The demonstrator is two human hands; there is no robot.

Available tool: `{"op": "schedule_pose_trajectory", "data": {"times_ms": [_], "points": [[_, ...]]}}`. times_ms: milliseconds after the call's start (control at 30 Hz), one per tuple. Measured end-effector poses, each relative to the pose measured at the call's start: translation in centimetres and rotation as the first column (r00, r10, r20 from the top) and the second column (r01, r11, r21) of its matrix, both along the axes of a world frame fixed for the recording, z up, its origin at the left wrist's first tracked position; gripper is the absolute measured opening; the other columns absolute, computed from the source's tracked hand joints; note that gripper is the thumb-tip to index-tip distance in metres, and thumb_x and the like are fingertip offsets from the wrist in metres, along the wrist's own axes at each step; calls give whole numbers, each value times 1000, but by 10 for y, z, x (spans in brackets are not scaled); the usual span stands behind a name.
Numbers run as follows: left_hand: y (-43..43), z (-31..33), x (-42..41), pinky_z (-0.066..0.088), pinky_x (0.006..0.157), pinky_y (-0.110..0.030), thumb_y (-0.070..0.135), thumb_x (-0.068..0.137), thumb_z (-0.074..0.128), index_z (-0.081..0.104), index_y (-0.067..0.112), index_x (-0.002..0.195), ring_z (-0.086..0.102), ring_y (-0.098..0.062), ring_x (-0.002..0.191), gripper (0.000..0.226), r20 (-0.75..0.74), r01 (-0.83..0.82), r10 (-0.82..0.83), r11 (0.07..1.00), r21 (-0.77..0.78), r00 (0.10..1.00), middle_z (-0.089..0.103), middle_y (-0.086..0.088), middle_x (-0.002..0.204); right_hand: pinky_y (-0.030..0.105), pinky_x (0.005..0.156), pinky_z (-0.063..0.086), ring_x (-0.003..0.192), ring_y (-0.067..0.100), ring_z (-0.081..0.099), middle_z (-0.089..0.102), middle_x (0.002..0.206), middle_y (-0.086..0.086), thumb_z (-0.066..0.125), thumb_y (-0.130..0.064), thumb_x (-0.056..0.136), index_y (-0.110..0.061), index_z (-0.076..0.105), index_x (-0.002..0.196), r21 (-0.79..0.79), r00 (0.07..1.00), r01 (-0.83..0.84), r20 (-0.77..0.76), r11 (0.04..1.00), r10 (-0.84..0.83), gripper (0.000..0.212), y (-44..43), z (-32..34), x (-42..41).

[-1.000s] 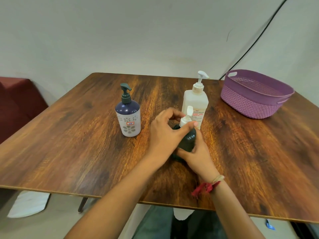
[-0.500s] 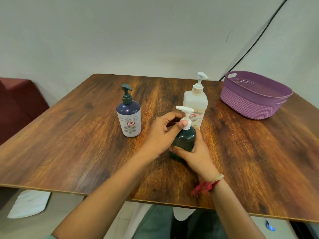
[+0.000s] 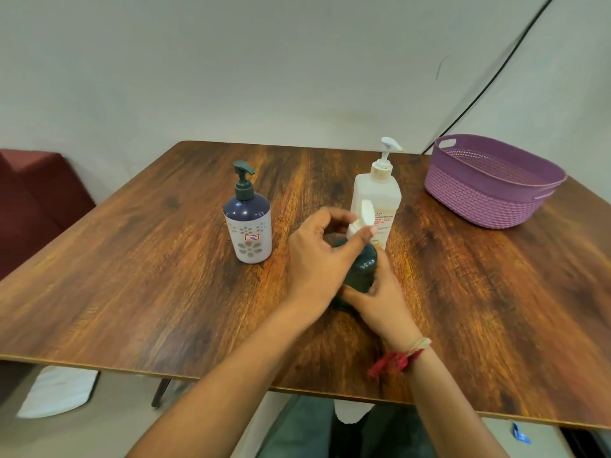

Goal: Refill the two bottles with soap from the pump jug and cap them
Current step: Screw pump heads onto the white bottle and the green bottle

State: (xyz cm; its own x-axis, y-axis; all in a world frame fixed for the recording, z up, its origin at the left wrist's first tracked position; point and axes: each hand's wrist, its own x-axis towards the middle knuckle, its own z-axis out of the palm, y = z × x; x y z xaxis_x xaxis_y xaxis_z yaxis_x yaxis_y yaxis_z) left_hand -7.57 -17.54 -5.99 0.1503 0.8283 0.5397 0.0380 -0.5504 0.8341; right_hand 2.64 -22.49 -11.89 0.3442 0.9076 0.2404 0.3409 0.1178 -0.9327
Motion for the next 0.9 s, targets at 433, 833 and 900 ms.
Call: {"op": "schedule_pose_trajectory", "data": {"times_ms": [433, 833, 900], "points": [[4, 0, -6, 44, 73, -5, 31, 79, 73, 71, 15, 103, 60, 3, 92, 29, -125, 78, -84, 995, -55, 989, 67, 5, 99, 22, 88, 49, 106, 1, 59, 59, 116, -14, 81, -15, 69, -47, 39, 115, 19, 1000, 9, -1, 1000, -9, 71, 0, -1, 0], [22, 21, -17, 53, 84, -24, 29, 72, 79, 67, 25, 102, 63, 2, 91, 33, -431, 195, -224, 975, -111, 874, 69, 13, 98, 8, 78, 44, 100, -10, 52, 50, 113, -25, 82, -22, 69, -38, 34, 123, -20, 1000, 9, -14, 1000, -9, 74, -3, 5, -4], [28, 25, -25, 48, 95, -24, 10, 81, 70, 62, 19, 118, 59, -1, 108, 39, -328, 389, -477, 871, -299, 815, 65, 8, 116, 14, 84, 44, 105, -4, 53, 52, 117, -21, 82, -25, 69, -36, 35, 125, -24, 1000, 4, -7, 1000, -4, 74, -3, 5, -4]]}}
